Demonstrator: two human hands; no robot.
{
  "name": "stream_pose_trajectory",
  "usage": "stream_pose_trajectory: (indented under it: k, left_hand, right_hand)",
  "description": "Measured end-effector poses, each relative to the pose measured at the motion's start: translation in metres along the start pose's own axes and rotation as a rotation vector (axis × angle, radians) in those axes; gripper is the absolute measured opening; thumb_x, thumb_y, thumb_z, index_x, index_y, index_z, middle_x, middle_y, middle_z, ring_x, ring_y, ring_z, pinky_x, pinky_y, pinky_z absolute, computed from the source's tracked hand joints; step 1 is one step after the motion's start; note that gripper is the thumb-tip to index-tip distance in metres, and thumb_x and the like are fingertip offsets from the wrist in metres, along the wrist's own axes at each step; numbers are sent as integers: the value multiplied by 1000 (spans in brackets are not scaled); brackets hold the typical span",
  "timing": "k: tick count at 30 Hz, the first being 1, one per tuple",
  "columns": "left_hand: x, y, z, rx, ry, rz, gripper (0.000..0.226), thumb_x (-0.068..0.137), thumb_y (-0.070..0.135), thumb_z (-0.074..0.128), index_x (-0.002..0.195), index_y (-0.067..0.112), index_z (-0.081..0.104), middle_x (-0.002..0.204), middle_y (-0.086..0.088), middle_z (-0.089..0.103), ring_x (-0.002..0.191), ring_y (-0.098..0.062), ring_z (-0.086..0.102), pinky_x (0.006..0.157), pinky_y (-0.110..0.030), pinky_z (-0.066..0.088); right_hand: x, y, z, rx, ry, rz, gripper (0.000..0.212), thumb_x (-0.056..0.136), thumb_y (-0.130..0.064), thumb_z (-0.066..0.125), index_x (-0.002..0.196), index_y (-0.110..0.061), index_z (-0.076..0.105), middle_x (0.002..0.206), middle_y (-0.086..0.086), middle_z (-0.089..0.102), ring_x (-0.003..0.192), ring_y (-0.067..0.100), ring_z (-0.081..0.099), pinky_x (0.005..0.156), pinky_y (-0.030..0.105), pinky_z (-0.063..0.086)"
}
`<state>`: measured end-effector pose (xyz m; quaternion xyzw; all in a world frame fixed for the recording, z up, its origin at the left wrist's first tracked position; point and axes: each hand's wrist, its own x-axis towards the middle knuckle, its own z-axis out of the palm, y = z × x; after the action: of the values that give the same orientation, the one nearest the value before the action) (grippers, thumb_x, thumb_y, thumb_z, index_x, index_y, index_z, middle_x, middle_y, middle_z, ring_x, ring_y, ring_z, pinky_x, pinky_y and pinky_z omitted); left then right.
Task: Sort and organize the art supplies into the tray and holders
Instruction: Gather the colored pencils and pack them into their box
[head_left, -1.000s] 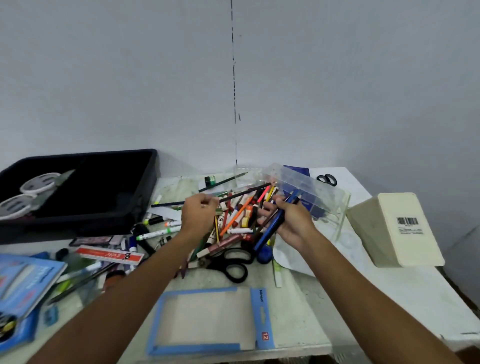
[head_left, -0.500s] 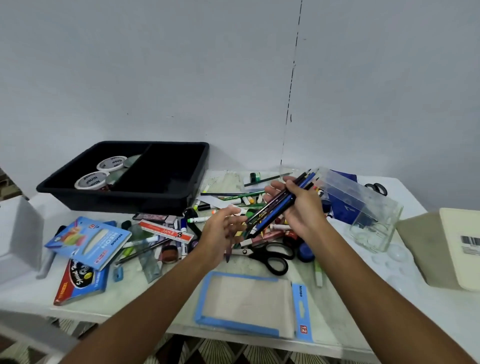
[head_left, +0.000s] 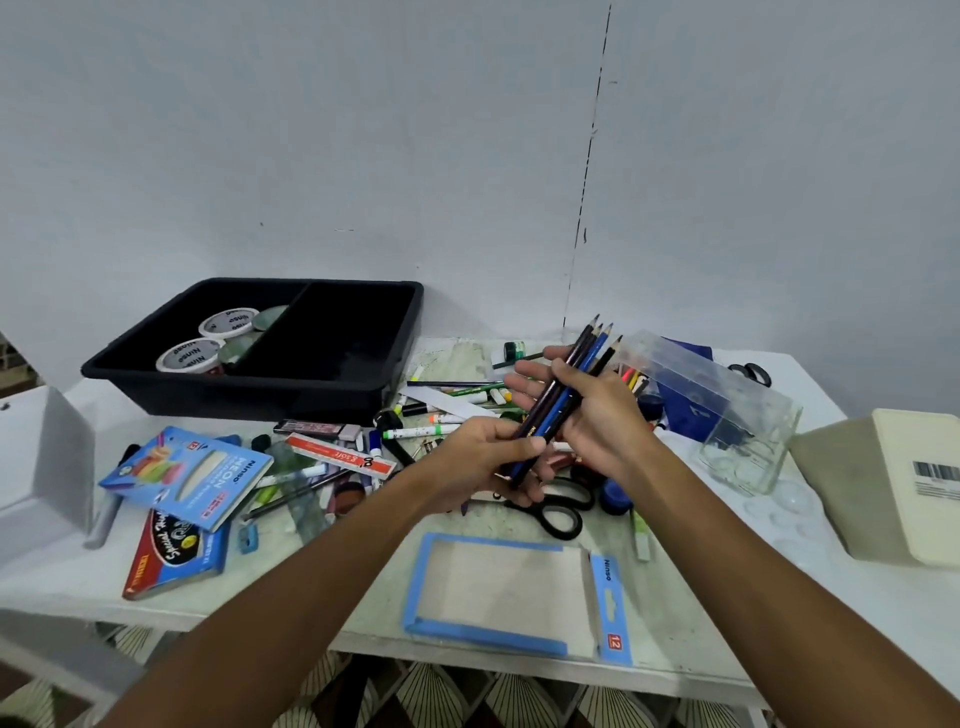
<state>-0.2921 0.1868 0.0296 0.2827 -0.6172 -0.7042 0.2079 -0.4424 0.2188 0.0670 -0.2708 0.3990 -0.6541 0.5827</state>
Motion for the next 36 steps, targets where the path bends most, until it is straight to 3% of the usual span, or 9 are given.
stream_pose_trajectory:
  k: [3, 6, 8, 11, 16, 18, 23, 30, 36]
  left_hand:
    - [-6, 1, -3, 91, -36, -20, 16, 96, 14, 53, 95, 1, 62, 76, -10, 68, 62, -24, 66, 55, -30, 55]
    - [-18, 4, -19, 173, -45, -88, 17, 97, 15, 52, 93, 3, 64, 74, -9, 67, 59, -21, 65, 54, -27, 54]
    - [-27, 8, -32, 294, -63, -150, 19, 98, 14, 52, 88, 3, 64, 75, -10, 67, 59, -21, 65, 55, -28, 55]
    - [-36, 13, -46, 513, -115, -246, 23, 98, 13, 51, 93, -6, 62, 76, -12, 66, 61, -23, 65, 55, -28, 55]
    - [-42, 24, -52, 820, -246, -293, 17, 96, 13, 54, 91, 1, 64, 70, -3, 70, 59, -22, 66, 54, -28, 51]
    - [-45, 25, -54, 870, -269, -286, 15, 95, 14, 55, 88, 6, 65, 71, -3, 71, 59, -20, 66, 58, -32, 50]
    - [-55, 18, -68, 966, -184, -224, 31, 74, 44, 78, 90, 19, 69, 79, -2, 72, 70, -17, 67, 68, -34, 51]
    - [-85, -29, -77, 1115, -62, -92, 63, 61, 50, 85, 118, 37, 60, 117, 15, 52, 108, -4, 44, 90, -24, 41]
    - [-93, -69, -72, 1409, -102, 41, 91, 52, 85, 58, 126, 34, 58, 135, 13, 46, 113, -8, 30, 88, -34, 27]
  right_hand:
    - [-2, -1, 0, -192, 31, 26, 15, 95, -11, 57, 109, -8, 57, 106, 16, 70, 104, 37, 66, 87, 44, 55]
    - [-3, -11, -2, -563, 240, -83, 74, 77, -29, 78, 139, -15, 40, 131, 8, 55, 126, 29, 51, 102, 43, 43]
    - [-6, -19, -2, -859, 311, -341, 88, 76, -35, 79, 148, -22, 29, 146, 3, 40, 133, 18, 39, 107, 33, 33]
    - [-12, -22, 12, -1233, -77, -530, 56, 85, -30, 71, 137, -24, 50, 142, -4, 48, 128, 11, 43, 101, 24, 31]
    - [-8, 20, 34, -1868, -692, -29, 21, 81, -29, 73, 99, -18, 69, 93, -2, 68, 86, 19, 62, 74, 33, 50]
    - [-6, 35, 36, -1814, -727, 75, 6, 82, -17, 72, 85, -15, 67, 79, 4, 68, 74, 23, 65, 64, 31, 51]
    - [-4, 34, 21, -1371, -740, 429, 5, 90, -4, 62, 87, -4, 66, 90, 19, 73, 83, 34, 72, 78, 42, 58]
    - [-9, 43, -12, -646, -559, 469, 16, 93, -5, 54, 104, 2, 63, 103, 23, 69, 88, 33, 69, 85, 40, 56]
    - [-20, 69, -20, -882, -611, 637, 16, 90, -9, 61, 101, 2, 65, 101, 20, 71, 92, 32, 69, 77, 39, 59]
